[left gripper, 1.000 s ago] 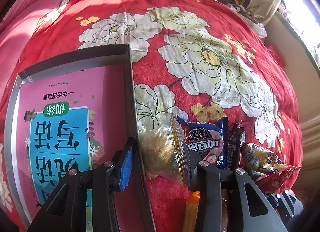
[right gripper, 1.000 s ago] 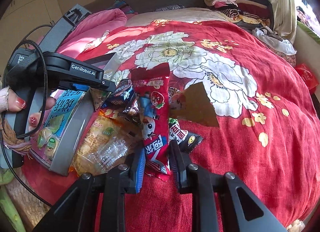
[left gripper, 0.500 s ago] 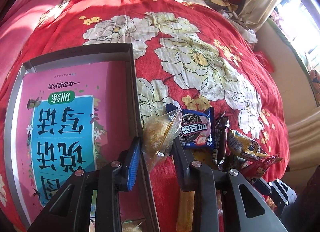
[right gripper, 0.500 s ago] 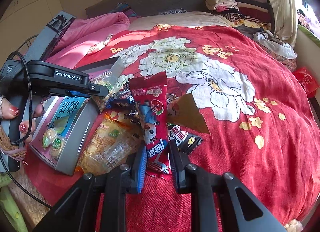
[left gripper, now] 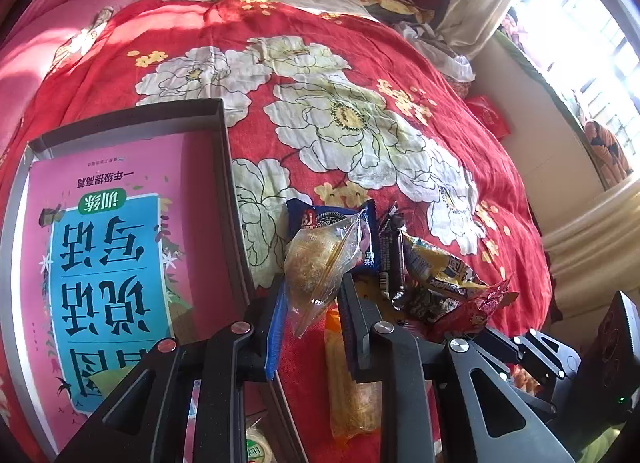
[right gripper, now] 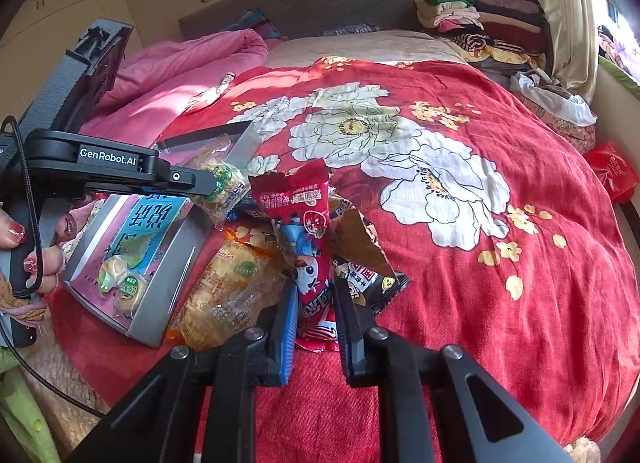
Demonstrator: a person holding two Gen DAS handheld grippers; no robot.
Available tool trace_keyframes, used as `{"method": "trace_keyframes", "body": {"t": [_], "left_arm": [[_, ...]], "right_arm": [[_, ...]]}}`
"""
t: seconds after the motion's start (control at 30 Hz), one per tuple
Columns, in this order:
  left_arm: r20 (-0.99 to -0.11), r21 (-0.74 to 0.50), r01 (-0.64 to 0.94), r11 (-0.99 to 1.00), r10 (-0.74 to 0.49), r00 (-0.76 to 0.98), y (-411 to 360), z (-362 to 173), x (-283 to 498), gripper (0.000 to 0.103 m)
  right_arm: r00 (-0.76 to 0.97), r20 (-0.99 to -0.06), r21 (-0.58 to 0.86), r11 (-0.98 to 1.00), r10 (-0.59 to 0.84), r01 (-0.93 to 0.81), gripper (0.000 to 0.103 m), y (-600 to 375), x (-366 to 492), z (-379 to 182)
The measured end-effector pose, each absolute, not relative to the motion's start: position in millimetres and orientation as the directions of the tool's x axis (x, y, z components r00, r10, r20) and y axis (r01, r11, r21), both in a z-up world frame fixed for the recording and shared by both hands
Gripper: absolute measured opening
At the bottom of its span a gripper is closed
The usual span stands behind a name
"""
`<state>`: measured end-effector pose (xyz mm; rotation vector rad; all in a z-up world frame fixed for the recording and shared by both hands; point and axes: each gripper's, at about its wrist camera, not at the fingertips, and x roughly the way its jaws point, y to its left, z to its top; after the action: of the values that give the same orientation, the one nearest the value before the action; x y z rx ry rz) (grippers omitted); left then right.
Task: Organize snacks
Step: 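Close the left tool on the clear pastry bag while the right tool reaches the red candy bag, then lift the pastry bag with the left tool while the right tool carries the candy bag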
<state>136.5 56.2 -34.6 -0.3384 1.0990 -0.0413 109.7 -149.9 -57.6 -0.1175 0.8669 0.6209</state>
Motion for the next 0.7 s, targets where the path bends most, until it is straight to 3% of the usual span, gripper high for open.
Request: {"method": "trace_keyframes", "body": {"t": [0.53, 0.7], "left_arm": [[-0.876, -0.273, -0.073, 0.959, -0.217, 0.430, 41.9, -40.5, 125.5, 0.025], [-0.885, -0.253, -0.065, 0.965, -0.203, 0.419, 39.2, -42.9, 133.6, 0.029]], "right_arm": [[0.489, -0.756, 0.112, 0.822, 0.435, -0.558, 0.018, -144.1, 107.3, -60.9], [0.477, -0.772, 0.098, 0.819, 0.421, -0.565, 0.019, -139.4, 110.3, -67.9]]}}
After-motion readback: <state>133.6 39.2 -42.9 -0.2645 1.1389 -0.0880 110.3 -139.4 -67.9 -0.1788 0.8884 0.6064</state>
